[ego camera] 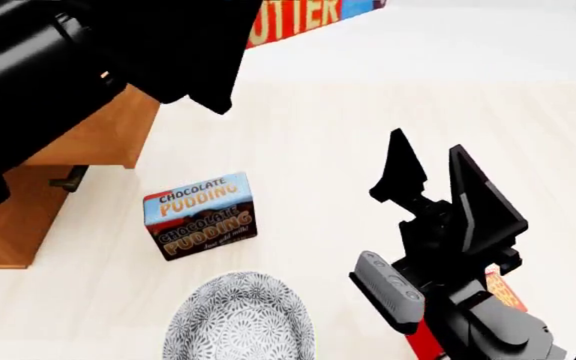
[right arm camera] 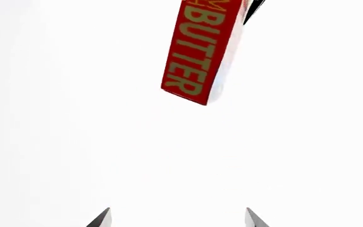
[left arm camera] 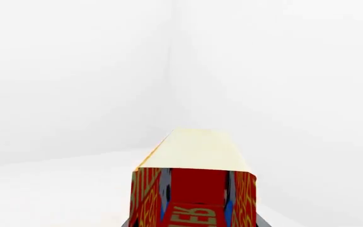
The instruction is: Put the butter at the front in the top drawer of the cabinet and close it.
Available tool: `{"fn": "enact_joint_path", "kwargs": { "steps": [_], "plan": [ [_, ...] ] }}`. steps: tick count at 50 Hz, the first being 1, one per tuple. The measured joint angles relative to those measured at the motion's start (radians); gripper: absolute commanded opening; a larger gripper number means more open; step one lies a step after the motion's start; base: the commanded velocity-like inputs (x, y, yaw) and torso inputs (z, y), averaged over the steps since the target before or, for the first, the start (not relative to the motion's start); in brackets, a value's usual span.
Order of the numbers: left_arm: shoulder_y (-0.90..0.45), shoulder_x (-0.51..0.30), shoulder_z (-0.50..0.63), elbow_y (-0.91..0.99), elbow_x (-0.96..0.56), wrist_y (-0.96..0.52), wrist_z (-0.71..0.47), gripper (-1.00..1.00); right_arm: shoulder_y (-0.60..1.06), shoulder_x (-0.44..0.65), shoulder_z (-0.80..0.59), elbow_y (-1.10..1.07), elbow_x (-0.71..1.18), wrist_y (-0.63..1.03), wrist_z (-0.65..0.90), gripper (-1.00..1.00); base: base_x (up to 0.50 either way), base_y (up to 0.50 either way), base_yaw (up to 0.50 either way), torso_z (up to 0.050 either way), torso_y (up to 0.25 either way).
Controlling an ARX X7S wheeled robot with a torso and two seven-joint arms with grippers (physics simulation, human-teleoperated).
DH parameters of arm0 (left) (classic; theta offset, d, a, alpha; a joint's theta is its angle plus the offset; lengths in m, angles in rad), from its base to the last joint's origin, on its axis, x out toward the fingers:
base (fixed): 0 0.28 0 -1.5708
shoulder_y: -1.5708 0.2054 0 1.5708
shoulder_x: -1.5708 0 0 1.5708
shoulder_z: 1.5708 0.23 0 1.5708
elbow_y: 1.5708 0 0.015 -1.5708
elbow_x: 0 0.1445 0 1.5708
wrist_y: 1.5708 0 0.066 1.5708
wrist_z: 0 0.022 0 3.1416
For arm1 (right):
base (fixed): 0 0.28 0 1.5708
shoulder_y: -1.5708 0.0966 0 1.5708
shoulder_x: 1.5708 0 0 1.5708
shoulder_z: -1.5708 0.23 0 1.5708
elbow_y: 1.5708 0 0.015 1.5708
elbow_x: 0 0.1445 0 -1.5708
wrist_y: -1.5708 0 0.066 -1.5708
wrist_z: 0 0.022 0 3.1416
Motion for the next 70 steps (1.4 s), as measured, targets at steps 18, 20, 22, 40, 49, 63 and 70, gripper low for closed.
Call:
{"fn": "enact_joint_path", "kwargs": {
  "steps": [18, 20, 22, 40, 49, 63, 70],
  "plan": [
    [0.09, -0.093, -0.053, 0.108, 0.291, 0.037, -0.055, -1.0, -0.041, -0.001, 0.154, -0.085, 0.252, 0.064, -0.122, 1.0, 0.0, 0.0, 0.0, 0.0, 0.002],
    [0.1, -0.102, -0.057, 0.119, 0.32, 0.04, -0.06, -1.0, -0.046, 0.0, 0.176, -0.097, 0.289, 0.063, -0.135, 1.0, 0.0, 0.0, 0.0, 0.0, 0.0],
    [0.108, -0.111, -0.061, 0.129, 0.35, 0.041, -0.068, -1.0, -0.05, 0.001, 0.194, -0.108, 0.32, 0.063, -0.146, 1.0, 0.0, 0.0, 0.0, 0.0, 0.0],
    [0.124, -0.141, -0.031, 0.124, 0.62, 0.015, -0.149, -1.0, -0.069, -0.006, 0.275, -0.133, 0.455, 0.049, -0.194, 1.0, 0.0, 0.0, 0.0, 0.0, 0.001],
    [0.125, -0.131, 0.0, 0.055, 0.738, 0.002, -0.169, -1.0, -0.075, -0.013, 0.287, -0.123, 0.478, 0.041, -0.204, 1.0, 0.0, 0.0, 0.0, 0.0, 0.001],
    [0.123, -0.111, 0.04, -0.075, 0.86, 0.001, -0.162, -1.0, -0.081, -0.016, 0.297, -0.12, 0.493, 0.039, -0.212, 1.0, 0.0, 0.0, 0.0, 0.001, 0.002],
    [0.113, -0.098, 0.061, -0.146, 0.9, -0.001, -0.141, -1.0, -0.087, -0.017, 0.302, -0.12, 0.498, 0.039, -0.214, 1.0, 0.0, 0.0, 0.0, 0.0, 0.001]
  ]
}}
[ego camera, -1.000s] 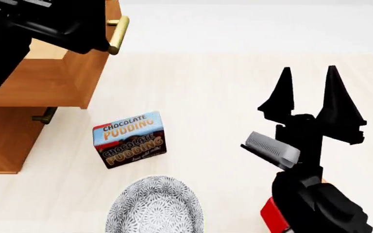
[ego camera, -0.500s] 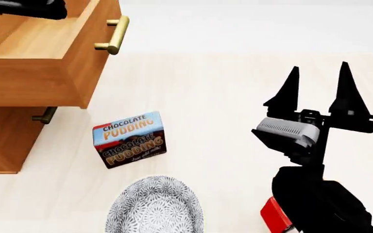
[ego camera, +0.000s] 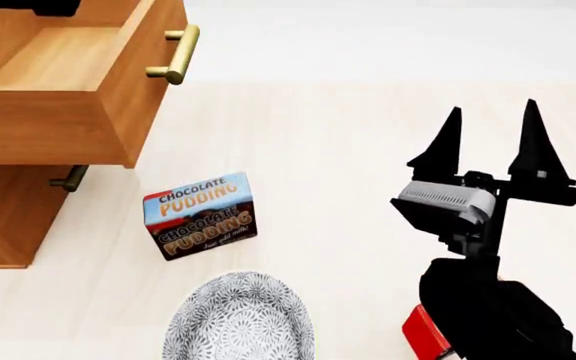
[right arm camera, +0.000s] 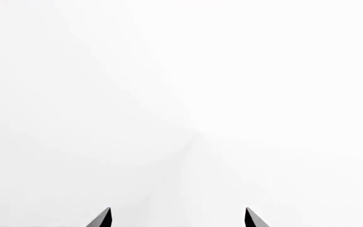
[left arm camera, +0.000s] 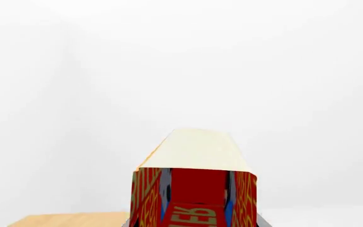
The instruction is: Put the butter at the front in the top drawer of the cabinet and close it.
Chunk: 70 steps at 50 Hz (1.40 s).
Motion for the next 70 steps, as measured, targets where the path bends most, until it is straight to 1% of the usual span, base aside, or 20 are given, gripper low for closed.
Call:
{"fn": "enact_joint_path", "kwargs": {
  "steps": [26, 70],
  "plan": [
    [-0.002, 0.046, 0.066, -0.207, 0.103, 0.017, 0.06, -1.0, -0.016, -0.004, 0.015, 0.004, 0.009, -0.013, 0.005, 1.0, 0.0, 0.0, 0.0, 0.0, 0.002],
    [0.028, 0.048, 0.082, -0.277, 0.127, 0.017, 0.073, -1.0, -0.025, -0.005, 0.03, -0.029, -0.003, 0.011, -0.001, 1.0, 0.0, 0.0, 0.0, 0.0, 0.002]
  ]
}}
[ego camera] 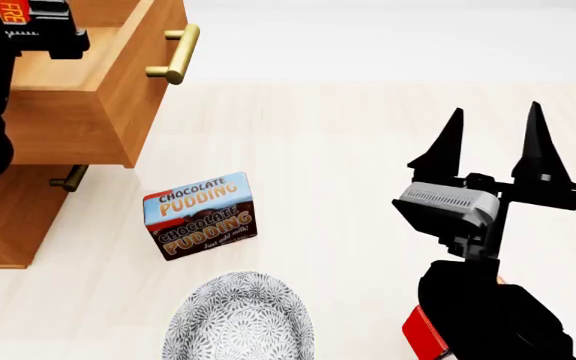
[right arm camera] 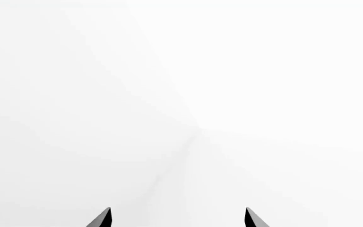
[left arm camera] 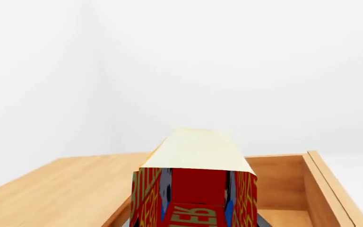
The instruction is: Put the butter at the front in the top drawer of the cabinet and close it.
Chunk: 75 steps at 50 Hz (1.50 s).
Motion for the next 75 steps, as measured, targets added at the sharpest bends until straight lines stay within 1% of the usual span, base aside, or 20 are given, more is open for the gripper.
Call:
{"fn": "enact_joint_path", "kwargs": {
  "steps": [52, 53, 75],
  "plan": [
    [-0.02, 0.021, 0.043, -0.027, 0.045, -0.038, 0.024, -1.0, -0.025, 0.011, 0.026, -0.017, -0.001, -0.002, 0.003, 1.0, 0.0, 0.0, 0.0, 0.0, 0.001],
    [-0.02, 0.021, 0.043, -0.028, 0.045, -0.038, 0.025, 1.0, -0.025, 0.011, 0.026, -0.017, -0.001, -0.003, 0.003, 1.0, 0.0, 0.0, 0.0, 0.0, 0.0],
    [-0.02, 0.016, 0.024, -0.022, 0.049, -0.029, 0.013, 1.0, -0.028, 0.004, 0.031, -0.014, -0.004, -0.003, -0.001, 1.0, 0.0, 0.0, 0.0, 0.0, 0.0]
  ]
}}
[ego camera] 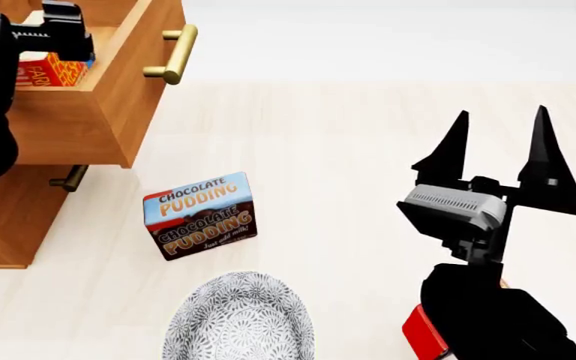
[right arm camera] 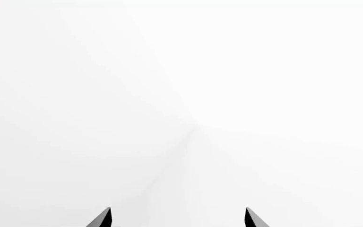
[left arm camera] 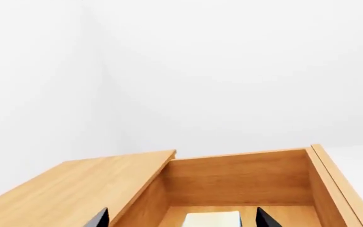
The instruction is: Put the butter at the front in the top drawer of the cabinet and close it.
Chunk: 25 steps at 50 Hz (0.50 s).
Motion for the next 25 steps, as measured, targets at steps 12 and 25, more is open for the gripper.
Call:
{"fn": "enact_joint_path", "kwargs": {
  "steps": [12, 25],
  "plan": [
    [0.007, -0.014, -0.011, 0.032, -0.014, -0.007, -0.01, 1.0, -0.003, -0.001, 0.002, -0.008, -0.004, 0.007, -0.002, 1.0, 0.0, 0.0, 0.0, 0.0, 0.0],
    [0.014, -0.05, -0.061, 0.171, -0.094, -0.024, -0.039, 1.0, -0.007, -0.002, 0.006, -0.012, -0.006, 0.008, -0.003, 1.0, 0.0, 0.0, 0.0, 0.0, 0.0]
  ]
}}
